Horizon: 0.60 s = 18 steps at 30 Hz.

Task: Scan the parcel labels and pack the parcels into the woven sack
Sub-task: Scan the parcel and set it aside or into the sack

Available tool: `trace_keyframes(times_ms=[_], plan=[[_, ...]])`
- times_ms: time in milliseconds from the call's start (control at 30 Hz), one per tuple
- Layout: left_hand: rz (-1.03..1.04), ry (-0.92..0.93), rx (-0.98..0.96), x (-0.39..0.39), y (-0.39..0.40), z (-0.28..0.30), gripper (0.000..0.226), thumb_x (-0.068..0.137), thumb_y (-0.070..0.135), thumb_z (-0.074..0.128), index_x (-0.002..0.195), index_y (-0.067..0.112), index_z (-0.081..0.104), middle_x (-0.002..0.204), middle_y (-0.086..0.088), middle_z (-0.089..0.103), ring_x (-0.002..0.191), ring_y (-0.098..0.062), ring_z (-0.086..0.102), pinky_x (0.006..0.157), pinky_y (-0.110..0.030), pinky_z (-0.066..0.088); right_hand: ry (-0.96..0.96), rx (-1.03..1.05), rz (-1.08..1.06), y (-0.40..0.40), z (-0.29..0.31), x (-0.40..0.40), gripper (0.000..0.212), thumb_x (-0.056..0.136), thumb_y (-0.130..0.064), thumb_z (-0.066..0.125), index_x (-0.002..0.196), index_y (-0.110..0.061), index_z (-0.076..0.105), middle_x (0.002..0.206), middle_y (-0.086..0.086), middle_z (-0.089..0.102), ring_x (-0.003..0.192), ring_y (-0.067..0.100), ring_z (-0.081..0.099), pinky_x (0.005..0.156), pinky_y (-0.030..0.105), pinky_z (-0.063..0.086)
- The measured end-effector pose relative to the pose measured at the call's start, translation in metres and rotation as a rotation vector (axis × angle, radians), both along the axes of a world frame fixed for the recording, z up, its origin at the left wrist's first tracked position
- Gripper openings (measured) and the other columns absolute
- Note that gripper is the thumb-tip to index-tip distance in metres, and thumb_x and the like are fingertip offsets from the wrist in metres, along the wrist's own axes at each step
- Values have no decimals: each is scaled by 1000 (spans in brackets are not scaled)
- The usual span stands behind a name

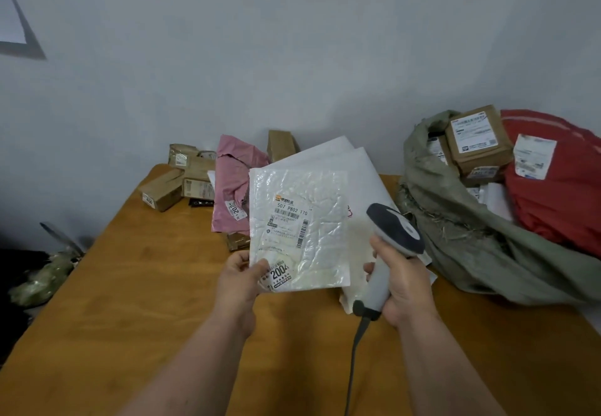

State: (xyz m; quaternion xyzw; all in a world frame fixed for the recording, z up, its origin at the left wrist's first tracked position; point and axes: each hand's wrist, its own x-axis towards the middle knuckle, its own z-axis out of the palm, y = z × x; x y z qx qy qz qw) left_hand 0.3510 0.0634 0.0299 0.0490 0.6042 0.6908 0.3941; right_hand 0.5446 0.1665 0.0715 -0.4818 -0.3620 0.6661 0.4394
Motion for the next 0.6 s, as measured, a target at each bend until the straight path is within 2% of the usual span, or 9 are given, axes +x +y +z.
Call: trace_keyframes(times_ms=[67, 133, 233, 333, 433, 600], plan=[[16, 4, 6, 3, 4, -1, 17, 92, -1, 63, 92, 16, 60, 87, -8, 75, 65, -19, 71, 46, -27, 52, 12, 37, 102, -2, 8, -1, 41, 61, -30, 86, 96, -15, 72, 68, -2, 69, 67, 19, 62, 56, 33, 53], [26, 1, 10, 7, 7, -2, 17, 92, -1, 64, 93, 16, 60, 89, -7, 75, 69, -20, 71, 49, -28, 52, -5, 67, 229, -5, 13, -3, 48, 56, -33, 85, 98, -12, 72, 71, -1, 67, 66, 19, 60, 60, 34, 51], [37, -10, 22, 13, 13, -4, 18, 91, -2, 64, 93, 16, 60, 88, -8, 75, 68, -20, 71, 50, -29, 52, -22, 49, 393, -10, 15, -8, 39, 61, -31, 85, 92, -11, 71, 73, 4, 65, 66, 20, 59, 62, 35, 49], [49, -14, 32, 17, 17, -4, 17, 92, -1, 64, 94, 15, 60, 88, -9, 75, 71, -22, 72, 49, -30, 53, -4, 34, 430, -13, 14, -12, 39, 63, -27, 84, 94, -8, 71, 76, 6, 64, 64, 21, 58, 60, 34, 48], [71, -21, 40, 19, 19, -4, 16, 92, -2, 63, 94, 14, 60, 86, -9, 73, 65, -20, 72, 43, -27, 52, 41, -1, 460, -12, 14, -12, 44, 62, -24, 86, 99, -3, 71, 77, 7, 62, 61, 20, 57, 57, 32, 48], [76, -23, 39, 22, 20, -5, 17, 92, -2, 63, 94, 15, 60, 79, -5, 75, 63, -18, 72, 43, -25, 52, 42, -19, 499, -9, 13, -10, 41, 60, -26, 83, 93, -3, 72, 76, 7, 62, 58, 19, 57, 55, 31, 49]])
